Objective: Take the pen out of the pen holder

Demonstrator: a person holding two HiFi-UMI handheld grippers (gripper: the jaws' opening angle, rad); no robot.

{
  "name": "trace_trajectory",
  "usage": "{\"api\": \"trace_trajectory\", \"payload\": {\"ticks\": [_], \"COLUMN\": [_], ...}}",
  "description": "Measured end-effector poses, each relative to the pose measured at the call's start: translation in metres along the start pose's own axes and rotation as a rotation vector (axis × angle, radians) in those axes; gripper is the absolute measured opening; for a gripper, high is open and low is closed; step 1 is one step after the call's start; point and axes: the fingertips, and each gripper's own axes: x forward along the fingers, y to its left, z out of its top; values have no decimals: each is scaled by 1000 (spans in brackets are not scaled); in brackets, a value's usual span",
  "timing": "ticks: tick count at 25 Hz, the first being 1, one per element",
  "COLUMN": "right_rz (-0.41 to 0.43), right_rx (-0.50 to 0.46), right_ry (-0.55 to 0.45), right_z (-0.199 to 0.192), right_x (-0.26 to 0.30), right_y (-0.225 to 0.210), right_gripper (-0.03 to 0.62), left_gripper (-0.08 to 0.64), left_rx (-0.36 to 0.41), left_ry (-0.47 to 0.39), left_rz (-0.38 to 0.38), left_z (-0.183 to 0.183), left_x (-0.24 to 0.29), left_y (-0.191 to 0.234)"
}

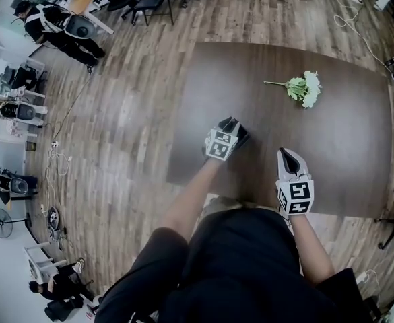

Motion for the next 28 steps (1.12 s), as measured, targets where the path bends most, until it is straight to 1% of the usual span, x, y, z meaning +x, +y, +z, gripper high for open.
{"api": "trace_trajectory", "payload": {"ticks": [5, 11, 14, 19, 22, 28], "right_rz": [2, 10, 12, 24, 32, 40], "right_rx": [-5, -4, 3, 10, 0, -21], "right_ry": [-4, 0, -2, -9, -23, -39], "right_z": [4, -3, -3, -1, 5, 18], "right_x": [-2, -8, -8, -8, -5, -1], "right_y": [1, 4, 5, 12, 13, 22], "right_gripper": [3, 3, 3, 3, 3, 2], "left_gripper": [67, 56, 51, 49, 48, 48], "left_rx": [52, 42, 21, -12, -33, -115], "left_ry": [7, -8, -23, -74, -119, -226], "left_rz": [12, 24, 32, 38, 37, 52], "left_z": [-8, -3, 2, 15, 24, 40], "left_x": [0, -10, -15, -33, -44, -85], "left_y": [0, -2, 2, 2, 0, 2]}}
